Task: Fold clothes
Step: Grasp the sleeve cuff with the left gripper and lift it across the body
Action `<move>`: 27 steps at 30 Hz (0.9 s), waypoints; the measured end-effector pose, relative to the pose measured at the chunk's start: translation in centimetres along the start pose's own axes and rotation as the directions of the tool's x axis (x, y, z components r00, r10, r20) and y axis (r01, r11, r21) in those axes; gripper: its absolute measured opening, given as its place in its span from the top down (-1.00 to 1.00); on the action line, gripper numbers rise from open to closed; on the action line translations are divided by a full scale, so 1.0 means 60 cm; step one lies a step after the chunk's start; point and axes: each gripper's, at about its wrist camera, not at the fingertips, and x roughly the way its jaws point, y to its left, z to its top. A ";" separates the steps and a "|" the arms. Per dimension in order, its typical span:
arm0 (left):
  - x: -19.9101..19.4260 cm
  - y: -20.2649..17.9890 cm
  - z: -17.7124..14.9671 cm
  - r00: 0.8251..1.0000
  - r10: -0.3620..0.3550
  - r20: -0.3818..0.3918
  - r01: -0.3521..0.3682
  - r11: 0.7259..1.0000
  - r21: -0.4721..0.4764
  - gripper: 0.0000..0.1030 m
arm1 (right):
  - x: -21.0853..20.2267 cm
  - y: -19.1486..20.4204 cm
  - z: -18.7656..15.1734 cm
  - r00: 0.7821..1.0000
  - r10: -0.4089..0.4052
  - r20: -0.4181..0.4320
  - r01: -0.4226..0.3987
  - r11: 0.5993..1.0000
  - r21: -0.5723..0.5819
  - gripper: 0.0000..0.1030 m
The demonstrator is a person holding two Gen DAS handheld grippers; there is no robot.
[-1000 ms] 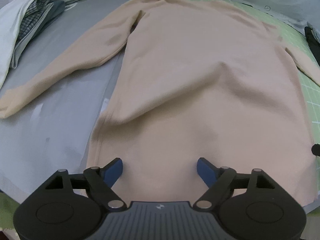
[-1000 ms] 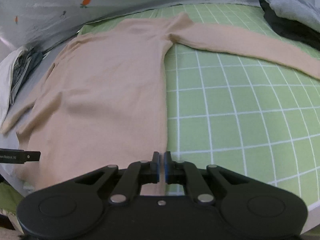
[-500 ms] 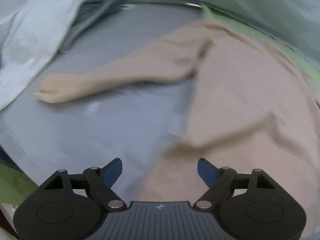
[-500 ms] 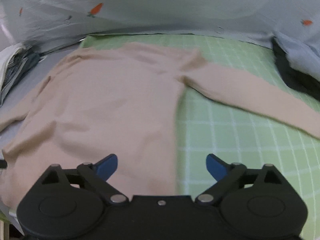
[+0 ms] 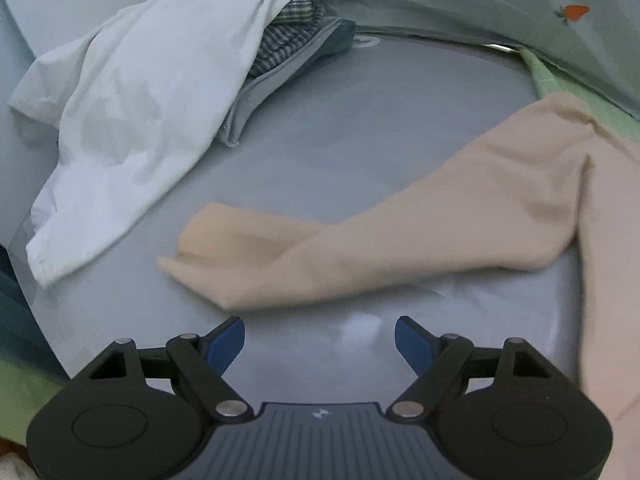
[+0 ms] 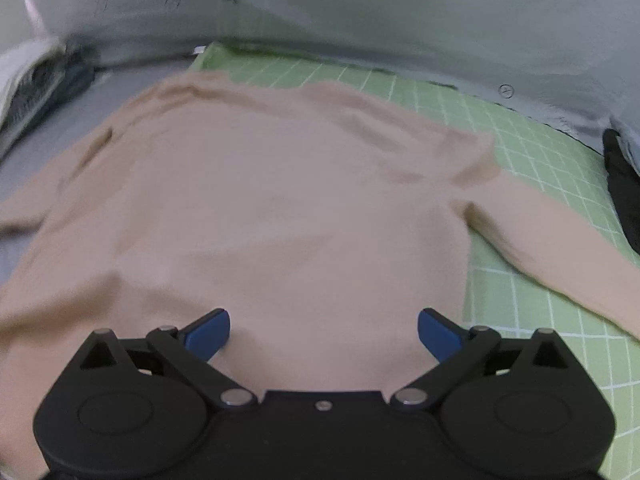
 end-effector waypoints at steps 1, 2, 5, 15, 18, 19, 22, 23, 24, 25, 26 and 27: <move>0.004 -0.001 0.005 1.000 -0.008 0.006 0.008 1.000 0.020 -0.61 | 0.001 0.004 -0.002 1.000 -0.007 -0.007 0.007 1.000 -0.008 -0.97; 0.008 -0.002 0.010 1.000 -0.016 0.012 0.016 0.999 0.041 -0.61 | 0.002 0.006 -0.003 1.000 -0.011 -0.012 0.011 1.000 -0.009 -0.97; 0.027 -0.014 0.021 1.000 -0.022 0.018 0.020 0.994 0.109 -0.59 | 0.008 0.004 -0.005 0.999 -0.029 -0.032 0.030 1.000 0.010 -0.97; 0.034 -0.030 0.047 0.984 -0.172 -0.033 0.175 0.980 0.095 0.80 | 0.018 -0.003 -0.009 0.998 -0.048 -0.043 0.052 0.991 0.123 -1.00; 0.025 -0.039 0.054 0.945 -0.322 -0.058 0.324 0.946 0.024 0.83 | 0.019 -0.005 -0.010 0.998 -0.044 -0.039 0.049 0.989 0.140 -1.00; 0.024 -0.045 0.056 0.925 -0.374 -0.065 0.375 0.927 -0.005 0.84 | 0.020 -0.005 -0.010 0.998 -0.043 -0.039 0.048 0.989 0.143 -1.00; 0.021 -0.073 0.057 0.852 -0.516 -0.089 0.511 0.857 -0.070 0.84 | 0.020 -0.006 -0.009 0.998 -0.041 -0.039 0.046 0.989 0.143 -1.00; 0.019 -0.082 0.057 0.824 -0.559 -0.093 0.554 0.829 -0.080 0.84 | 0.020 -0.006 -0.009 0.998 -0.040 -0.039 0.045 0.989 0.143 -1.00; 0.016 -0.091 0.057 0.792 -0.603 -0.093 0.598 0.797 -0.085 0.84 | 0.021 -0.008 -0.009 0.999 -0.036 -0.038 0.042 0.989 0.144 -1.00; 0.014 -0.096 0.058 0.762 -0.641 -0.091 0.634 0.767 -0.094 0.84 | 0.022 -0.010 -0.009 0.999 -0.033 -0.038 0.038 0.989 0.146 -1.00; 0.013 -0.097 0.060 0.734 -0.674 -0.086 0.666 0.739 -0.106 0.84 | 0.022 -0.011 -0.009 0.999 -0.030 -0.037 0.035 0.989 0.147 -1.00; 0.014 -0.092 0.063 0.717 -0.692 -0.081 0.682 0.721 -0.125 0.84 | 0.022 -0.012 -0.009 0.999 -0.029 -0.036 0.034 0.989 0.146 -1.00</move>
